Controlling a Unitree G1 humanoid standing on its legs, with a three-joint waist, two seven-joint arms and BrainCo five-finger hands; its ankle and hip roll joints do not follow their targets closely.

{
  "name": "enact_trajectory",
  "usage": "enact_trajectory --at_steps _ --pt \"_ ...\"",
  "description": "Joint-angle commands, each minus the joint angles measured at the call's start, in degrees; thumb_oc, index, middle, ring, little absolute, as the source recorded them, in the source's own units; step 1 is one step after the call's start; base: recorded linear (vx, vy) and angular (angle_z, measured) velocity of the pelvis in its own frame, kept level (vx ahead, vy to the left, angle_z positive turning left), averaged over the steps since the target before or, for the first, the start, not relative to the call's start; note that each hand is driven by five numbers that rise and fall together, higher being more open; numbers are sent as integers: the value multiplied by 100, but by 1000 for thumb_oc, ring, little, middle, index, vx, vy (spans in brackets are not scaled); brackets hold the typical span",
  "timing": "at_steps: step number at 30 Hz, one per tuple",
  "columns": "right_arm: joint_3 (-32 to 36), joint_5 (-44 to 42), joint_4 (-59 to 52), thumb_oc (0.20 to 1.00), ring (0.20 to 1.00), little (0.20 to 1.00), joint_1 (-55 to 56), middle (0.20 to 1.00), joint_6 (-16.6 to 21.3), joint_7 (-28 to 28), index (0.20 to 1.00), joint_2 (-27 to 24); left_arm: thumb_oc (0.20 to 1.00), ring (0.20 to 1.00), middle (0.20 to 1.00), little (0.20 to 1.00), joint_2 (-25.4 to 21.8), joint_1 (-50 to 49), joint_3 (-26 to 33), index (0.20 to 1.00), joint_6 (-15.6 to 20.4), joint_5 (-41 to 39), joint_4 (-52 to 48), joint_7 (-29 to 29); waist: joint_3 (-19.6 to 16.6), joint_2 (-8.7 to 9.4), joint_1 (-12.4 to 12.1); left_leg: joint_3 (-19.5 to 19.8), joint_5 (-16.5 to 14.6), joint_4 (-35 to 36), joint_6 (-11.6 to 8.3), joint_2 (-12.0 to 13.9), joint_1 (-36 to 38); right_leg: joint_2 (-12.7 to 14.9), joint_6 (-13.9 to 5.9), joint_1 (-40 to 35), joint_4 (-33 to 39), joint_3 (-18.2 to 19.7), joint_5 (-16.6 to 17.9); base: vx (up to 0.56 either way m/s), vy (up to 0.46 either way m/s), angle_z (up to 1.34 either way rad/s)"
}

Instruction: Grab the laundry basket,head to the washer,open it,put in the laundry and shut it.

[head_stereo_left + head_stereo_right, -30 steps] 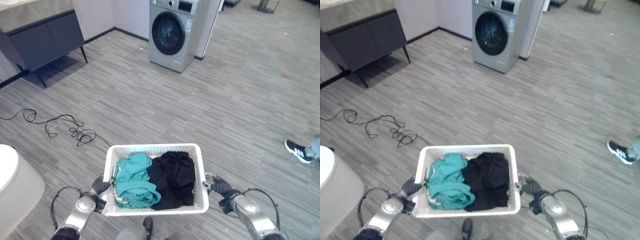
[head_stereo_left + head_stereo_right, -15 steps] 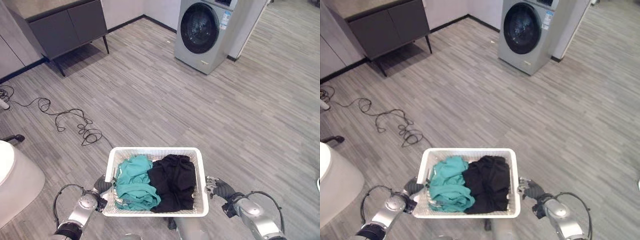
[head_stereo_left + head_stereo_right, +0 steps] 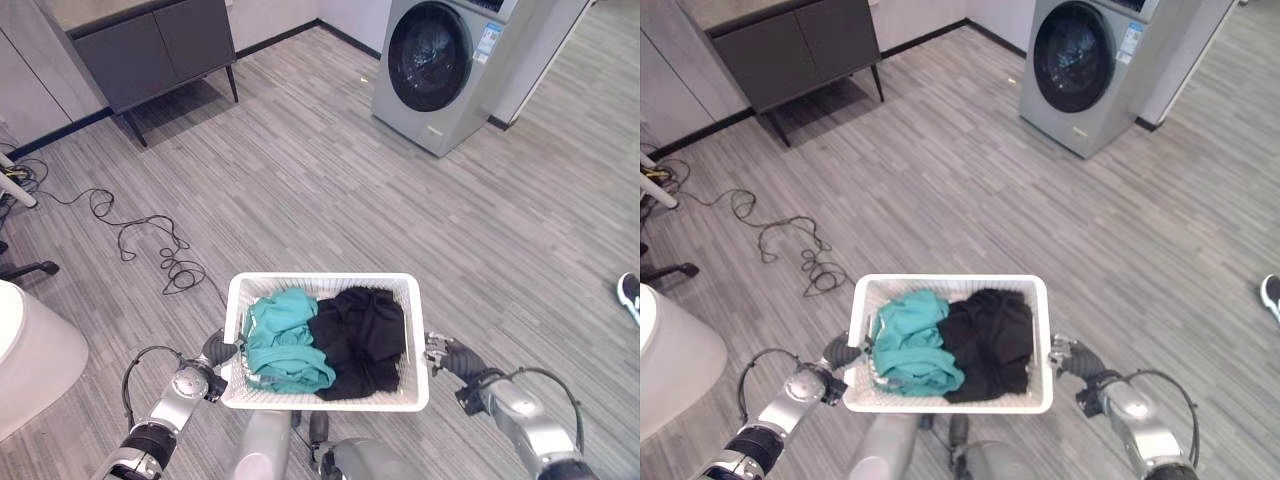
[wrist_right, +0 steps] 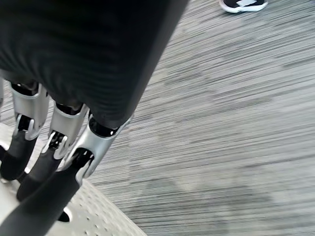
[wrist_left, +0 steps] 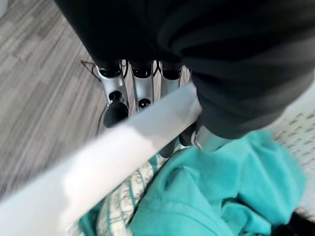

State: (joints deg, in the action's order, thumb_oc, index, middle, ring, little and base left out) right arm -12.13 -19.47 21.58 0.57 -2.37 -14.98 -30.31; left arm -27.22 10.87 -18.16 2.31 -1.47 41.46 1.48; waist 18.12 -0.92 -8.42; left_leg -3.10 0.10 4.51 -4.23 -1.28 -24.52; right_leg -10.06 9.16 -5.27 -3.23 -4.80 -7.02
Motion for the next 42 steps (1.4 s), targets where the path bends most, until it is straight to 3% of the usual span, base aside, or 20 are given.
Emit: enact_trajectory --at_steps 1,5,7,10,11,13,14,16,18,19,21,24,25,29,31,33,37,38,40,42 --pt "-46 11 -733 200 200 200 -36 200 461 -134 200 81 200 200 200 200 -379 52 175 200 259 -14 -587 18 -606 449 -68 208 1170 -494 319 -176 859 343 -1281 -651 -289 873 -86 652 121 -54" --pt "-251 25 -674 200 200 200 -187 200 401 -258 200 255 200 200 200 200 -436 -289 414 200 279 -5 -603 16 -785 679 -226 351 993 -856 468 -384 921 700 -1504 -808 -511 1020 47 490 162 -42" --pt "-363 76 -814 200 200 200 -244 200 375 -322 200 392 200 200 200 200 -466 -534 620 200 287 -45 -631 -15 -920 893 -403 176 435 -1387 620 -578 963 1064 -1934 -769 -1014 1164 756 553 201 -38" --pt "-395 69 -822 200 200 200 -299 200 362 -348 200 432 200 200 200 200 -477 -646 699 200 270 -74 -642 16 -915 895 -471 193 237 -1486 697 -608 1145 1093 -2246 -399 -1971 1178 1564 274 104 -33" --pt "-459 111 -865 200 200 200 -387 200 365 -333 200 468 200 200 200 200 -504 -688 743 200 254 -75 -727 30 -827 780 -440 183 106 -1487 762 -512 1434 1089 -2373 23 -2768 978 2078 217 101 -13" --pt "-470 123 -904 200 200 200 -437 200 337 -344 200 485 200 200 200 200 -531 -723 792 200 252 -96 -778 37 -732 686 -372 173 29 -1449 815 -426 1652 1106 -2368 287 -3218 765 2059 259 171 -11" --pt "-516 175 -890 200 200 200 -493 200 374 -316 200 550 200 200 200 200 -529 -723 820 200 239 -133 -827 51 -627 498 -261 243 -27 -1370 880 -292 1984 1100 -2233 742 -3673 463 1803 466 228 -5" --pt "-462 178 -884 200 200 200 -443 200 347 -327 200 508 200 200 200 200 -540 -658 818 200 224 -115 -797 57 -526 447 -34 494 -79 -1277 889 -341 2283 886 -2043 1274 -3553 462 1334 417 115 19" --pt "-470 121 -846 200 200 200 -422 200 350 -366 200 506 200 200 200 200 -530 -596 807 200 232 -120 -701 71 -468 431 107 584 -163 -1150 850 -347 2563 1108 -1900 1477 -2994 73 1133 345 -12 59" --pt "-405 33 -805 200 200 200 -344 200 369 -369 200 427 200 200 200 200 -507 -540 734 200 244 -140 -604 67 -484 480 304 809 -211 -1037 742 -412 2790 874 -1803 1758 -1976 227 857 407 -121 49" --pt "-323 -41 -871 200 200 200 -233 200 384 -331 200 354 200 200 200 200 -475 -399 644 200 252 -61 -425 85 -480 552 495 1058 -310 -996 608 -464 3001 788 -1811 1860 -787 461 914 464 -151 68" --pt "-303 -61 -910 200 200 200 -192 200 365 -316 200 347 200 200 200 200 -445 -366 614 200 279 -55 -384 100 -472 517 543 1153 -359 -960 567 -418 3105 825 -1822 1727 -503 362 1017 227 -101 68" --pt "-295 -70 -962 200 200 200 -199 200 384 -276 200 301 200 200 200 200 -338 -216 495 200 305 2 -280 146 -529 569 688 1309 -306 -966 402 -336 3272 1073 -1969 1989 158 196 1576 458 -296 46" --pt "-267 -233 -943 200 200 200 -137 200 363 -265 200 206 200 200 200 200 -194 -143 330 200 283 37 -199 133 -671 528 771 1576 -118 -1559 119 31 3303 880 -1678 1713 -45 310 1424 364 -303 44" --pt "-290 -225 -999 200 200 200 -160 200 328 -295 200 129 200 200 200 200 -165 -101 287 200 273 -20 -137 113 -712 478 882 1576 372 -2325 -22 268 3163 770 -1500 1547 -203 201 1171 372 -291 43" --pt "-329 -330 -1032 200 200 200 -197 200 306 -281 200 78 200 200 200 200 -174 -4 195 200 250 -9 -107 103 -624 582 879 1435 815 -3342 -23 264 2681 791 -1405 1266 -152 236 1103 292 -281 23" --pt "-363 -448 -1061 200 200 200 -252 200 289 -243 200 23 200 200 200 200 -241 132 118 200 251 -28 -144 92 -494 682 722 1094 852 -3997 97 236 2149 754 -1288 854 -60 288 956 232 -245 -7" --pt "-409 -463 -1112 200 200 200 -321 200 291 -235 200 13 200 200 200 200 -253 271 40 200 261 -63 -78 78 -448 721 593 903 599 -3790 139 -20 1544 760 -1280 570 18 379 849 277 -153 -15" --pt "-403 -502 -1126 200 200 200 -332 200 306 -223 200 8 200 200 200 200 -276 290 29 200 269 -68 -75 72 -442 728 524 766 490 -3538 153 -83 1269 752 -1299 443 52 416 813 261 -120 -22" --pt "-479 -525 -1255 200 200 200 -379 200 451 -219 200 40 200 200 200 200 -370 262 72 200 301 33 -108 111 -457 605 277 425 511 -1998 178 -156 888 514 -1317 148 -2 491 559 467 -76 -66"
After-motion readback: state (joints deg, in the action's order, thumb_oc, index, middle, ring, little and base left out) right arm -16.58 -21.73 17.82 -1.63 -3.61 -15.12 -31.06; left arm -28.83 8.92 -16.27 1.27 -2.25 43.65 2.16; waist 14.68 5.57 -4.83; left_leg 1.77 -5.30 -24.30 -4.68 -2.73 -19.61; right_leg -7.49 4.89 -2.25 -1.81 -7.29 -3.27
